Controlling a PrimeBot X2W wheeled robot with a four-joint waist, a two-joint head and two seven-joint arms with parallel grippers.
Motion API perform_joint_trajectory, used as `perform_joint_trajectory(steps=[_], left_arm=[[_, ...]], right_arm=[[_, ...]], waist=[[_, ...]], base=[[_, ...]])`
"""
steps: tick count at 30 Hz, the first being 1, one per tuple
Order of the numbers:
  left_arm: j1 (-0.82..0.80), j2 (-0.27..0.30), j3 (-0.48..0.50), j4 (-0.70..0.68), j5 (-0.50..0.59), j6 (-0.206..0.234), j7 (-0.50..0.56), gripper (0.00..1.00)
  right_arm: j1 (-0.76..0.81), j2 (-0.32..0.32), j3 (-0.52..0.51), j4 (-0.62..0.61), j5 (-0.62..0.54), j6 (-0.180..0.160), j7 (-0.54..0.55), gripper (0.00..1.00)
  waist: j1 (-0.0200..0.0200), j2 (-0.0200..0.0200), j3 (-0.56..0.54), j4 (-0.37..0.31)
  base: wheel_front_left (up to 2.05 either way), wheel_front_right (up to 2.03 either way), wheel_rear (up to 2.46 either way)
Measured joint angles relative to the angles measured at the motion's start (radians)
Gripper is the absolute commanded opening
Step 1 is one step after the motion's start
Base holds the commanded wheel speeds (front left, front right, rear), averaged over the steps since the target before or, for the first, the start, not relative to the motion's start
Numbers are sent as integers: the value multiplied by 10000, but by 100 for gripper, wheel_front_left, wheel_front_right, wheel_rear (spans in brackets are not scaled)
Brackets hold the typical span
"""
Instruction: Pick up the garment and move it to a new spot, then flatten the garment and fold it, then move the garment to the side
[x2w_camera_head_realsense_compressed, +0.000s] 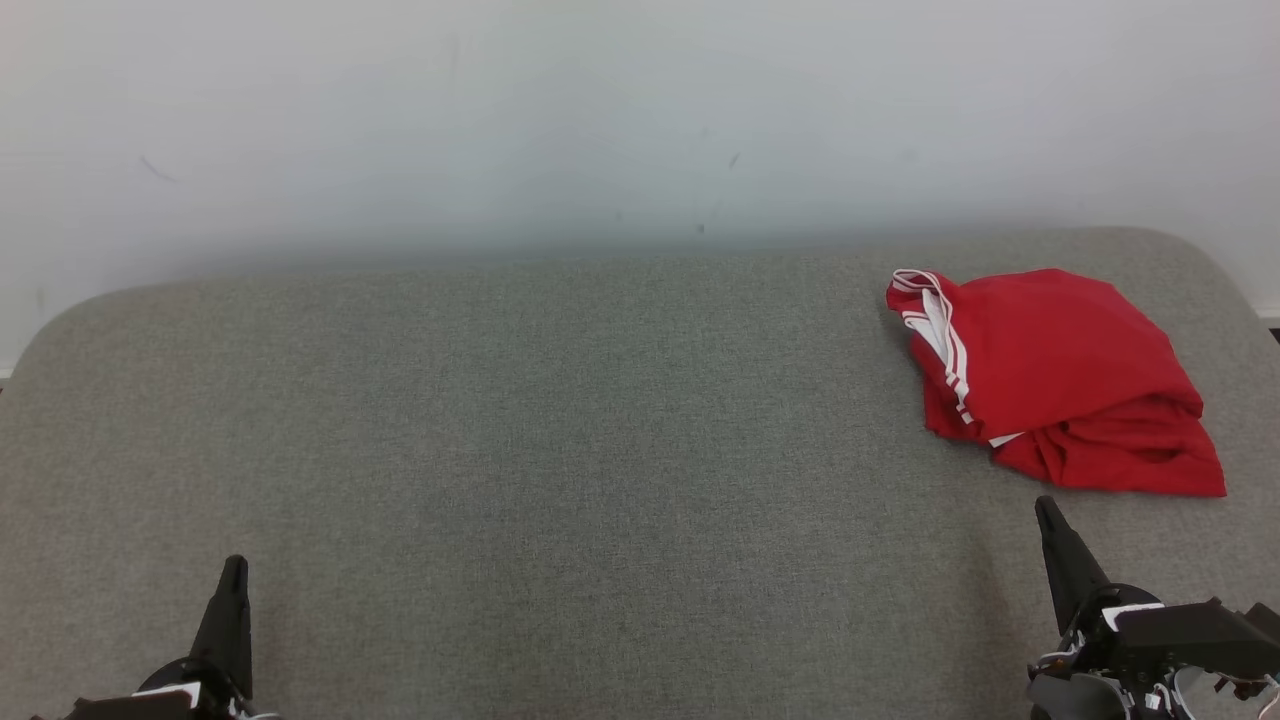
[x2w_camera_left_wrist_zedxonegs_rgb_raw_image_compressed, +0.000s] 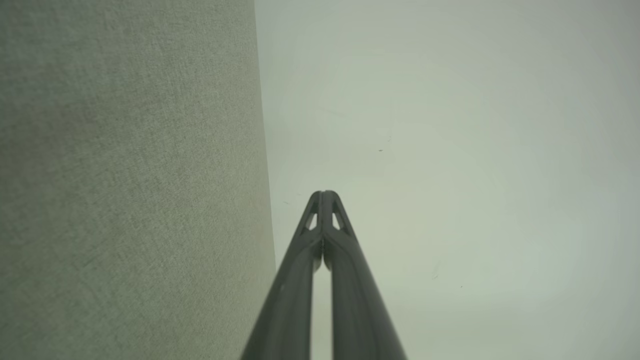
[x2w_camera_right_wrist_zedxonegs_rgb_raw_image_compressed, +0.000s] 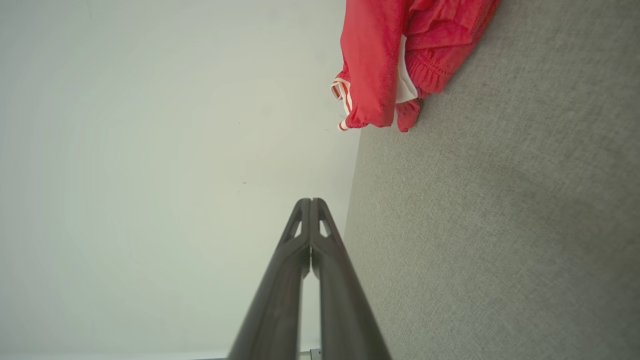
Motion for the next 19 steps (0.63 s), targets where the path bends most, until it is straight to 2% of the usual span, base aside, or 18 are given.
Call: perform_joint_trajectory(steps=[19], left_arm=[[0, 0, 0, 0, 0, 0, 0, 0]], right_arm=[[0, 2, 0, 2, 0, 0, 0, 0]], waist=[[0, 0, 0, 0]], base=[[0, 0, 0]])
